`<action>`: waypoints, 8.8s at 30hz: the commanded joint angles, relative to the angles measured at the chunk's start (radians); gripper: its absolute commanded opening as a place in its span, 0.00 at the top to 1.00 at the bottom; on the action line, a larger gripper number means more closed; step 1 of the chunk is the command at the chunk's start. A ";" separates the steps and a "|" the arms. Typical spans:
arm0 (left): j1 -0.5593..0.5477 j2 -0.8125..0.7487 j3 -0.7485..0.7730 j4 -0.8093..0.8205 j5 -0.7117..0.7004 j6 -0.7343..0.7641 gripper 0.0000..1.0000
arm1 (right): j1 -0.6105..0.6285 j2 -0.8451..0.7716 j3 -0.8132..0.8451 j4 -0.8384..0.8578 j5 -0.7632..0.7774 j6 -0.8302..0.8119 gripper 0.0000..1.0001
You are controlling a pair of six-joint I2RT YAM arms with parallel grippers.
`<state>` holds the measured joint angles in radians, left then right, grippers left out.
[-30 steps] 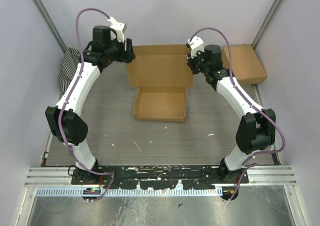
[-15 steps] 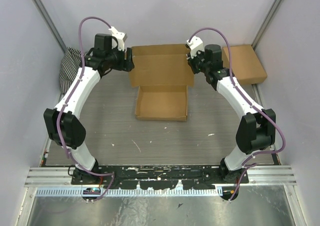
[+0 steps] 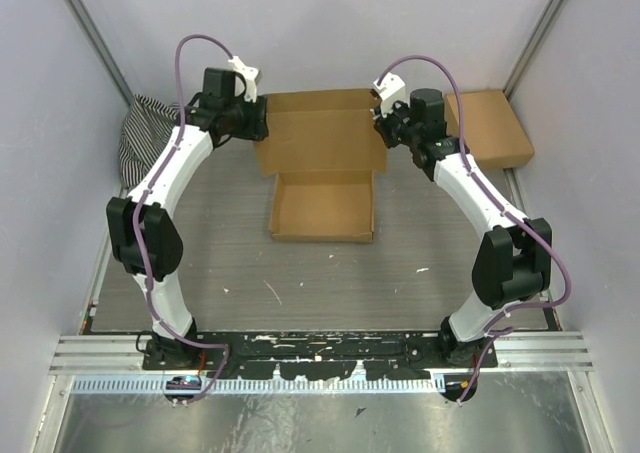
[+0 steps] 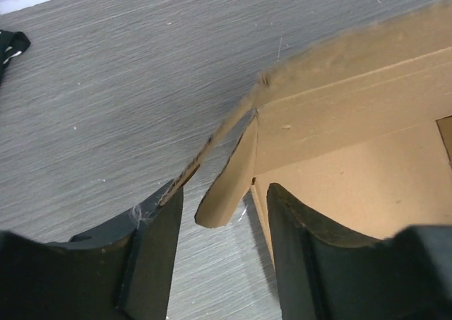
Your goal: Fold the paper box
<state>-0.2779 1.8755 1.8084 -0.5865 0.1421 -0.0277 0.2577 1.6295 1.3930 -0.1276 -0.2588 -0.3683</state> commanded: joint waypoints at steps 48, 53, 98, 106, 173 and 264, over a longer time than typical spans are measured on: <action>-0.064 -0.300 -0.441 0.562 -0.036 -0.006 1.00 | -0.098 -0.014 0.036 0.010 0.018 0.152 0.58; -0.064 -0.298 -0.437 0.560 -0.036 -0.006 1.00 | -0.099 -0.002 0.042 0.013 -0.084 0.157 0.58; -0.107 -0.218 -0.424 0.610 -0.011 -0.210 1.00 | 0.123 0.063 -0.002 0.234 0.349 0.528 0.98; -0.112 -0.160 -0.386 0.619 0.011 -0.318 1.00 | 0.150 0.061 -0.015 0.254 0.387 0.531 0.98; -0.235 -0.507 -0.985 0.632 -0.344 -0.355 0.19 | 0.115 -0.151 -0.429 0.017 0.263 0.770 0.26; -0.134 -0.420 -0.860 0.278 0.071 -0.419 0.37 | 0.149 -0.116 -0.379 -0.133 -0.061 0.713 0.56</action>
<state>-0.4084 1.4918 0.9024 -0.2329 0.1692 -0.4458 0.4019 1.5616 0.9424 -0.2359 -0.2665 0.3321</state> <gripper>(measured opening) 0.628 0.441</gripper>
